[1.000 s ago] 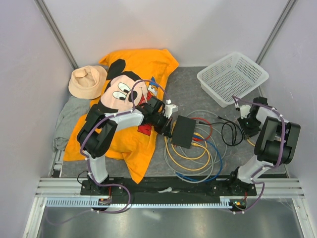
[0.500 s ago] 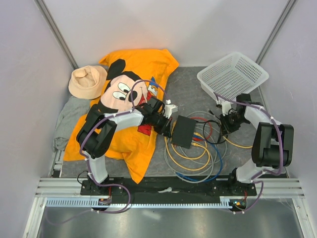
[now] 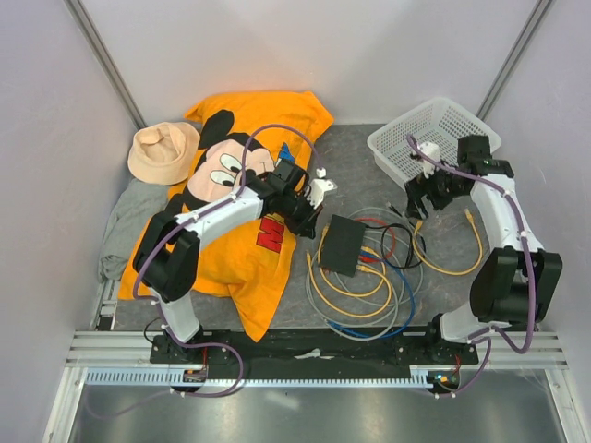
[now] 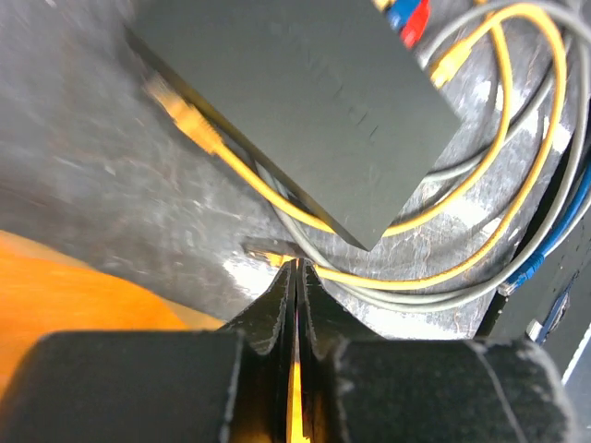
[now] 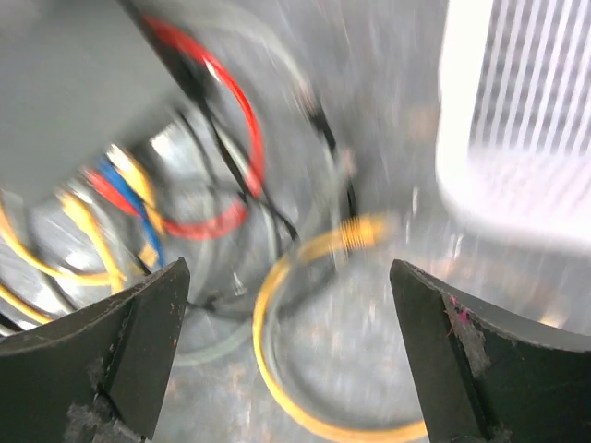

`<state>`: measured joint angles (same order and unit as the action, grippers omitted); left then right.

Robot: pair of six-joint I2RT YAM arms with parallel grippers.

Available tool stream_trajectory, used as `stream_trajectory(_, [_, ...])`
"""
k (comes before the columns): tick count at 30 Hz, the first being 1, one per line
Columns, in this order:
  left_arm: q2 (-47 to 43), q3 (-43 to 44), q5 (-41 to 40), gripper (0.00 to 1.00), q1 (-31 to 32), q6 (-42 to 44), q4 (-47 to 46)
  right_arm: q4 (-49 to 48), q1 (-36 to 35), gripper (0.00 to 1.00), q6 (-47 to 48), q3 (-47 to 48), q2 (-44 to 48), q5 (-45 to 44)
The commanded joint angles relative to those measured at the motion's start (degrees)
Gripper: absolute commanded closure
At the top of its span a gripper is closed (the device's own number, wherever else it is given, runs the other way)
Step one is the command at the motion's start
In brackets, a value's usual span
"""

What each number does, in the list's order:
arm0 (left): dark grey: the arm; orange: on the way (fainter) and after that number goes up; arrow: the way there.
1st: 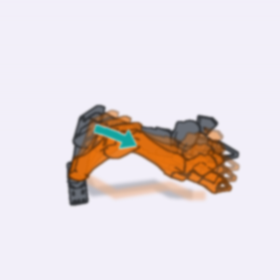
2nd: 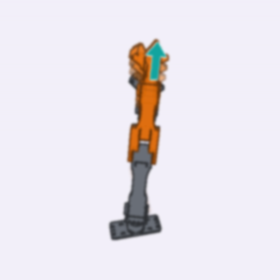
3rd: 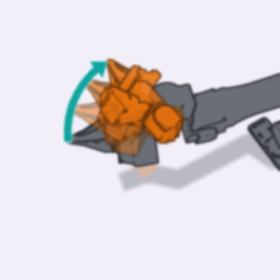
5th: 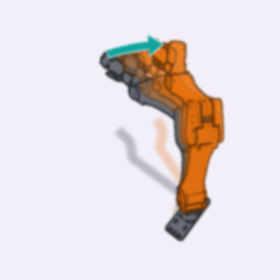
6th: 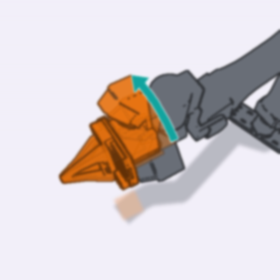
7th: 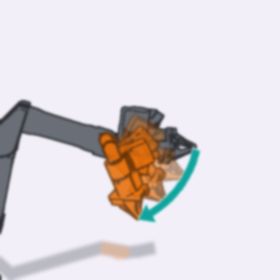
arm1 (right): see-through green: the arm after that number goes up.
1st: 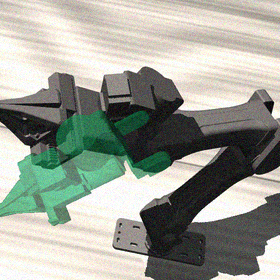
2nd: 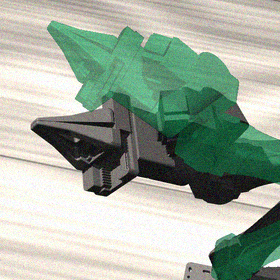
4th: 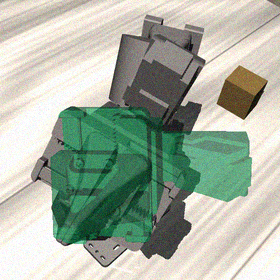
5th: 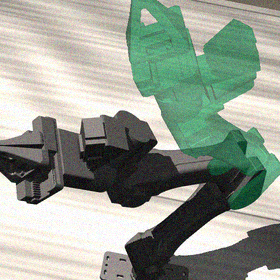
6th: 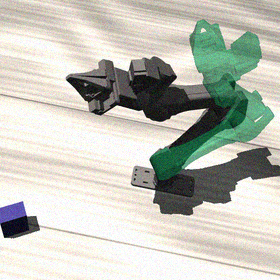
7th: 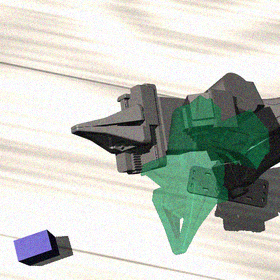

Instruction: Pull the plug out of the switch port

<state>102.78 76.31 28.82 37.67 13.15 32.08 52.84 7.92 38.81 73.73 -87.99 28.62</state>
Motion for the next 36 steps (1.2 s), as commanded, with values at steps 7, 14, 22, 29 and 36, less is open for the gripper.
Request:
stream_trajectory(7, [0.6,7.3,1.8,0.85,1.3,8.4,3.3,-4.6,-10.7,0.06,-15.1,6.5,-6.7,17.2])
stream_trajectory(14, [-10.7,-13.1,4.9,0.96,6.3,23.2,-12.9,-15.9,-11.3,0.49,-33.8,0.1,-13.0,21.7])
stream_trajectory(22, [-5.5,-15.2,3.9,0.98,10.3,24.3,-18.2,-15.5,-13.4,0.73,-32.2,-0.7,-17.4,16.7])
stream_trajectory(29, [-1.6,-11.1,1.1,0.98,11.2,16.8,-20.6,-12.1,-13.5,0.73,-27.0,-2.5,-18.6,10.1])
stream_trajectory(36, [5.6,-2.7,-5.7,0.98,10.7,-3.4,-14.9,-13.0,-13.5,0.62,-26.2,-6.2,-17.6,10.5])
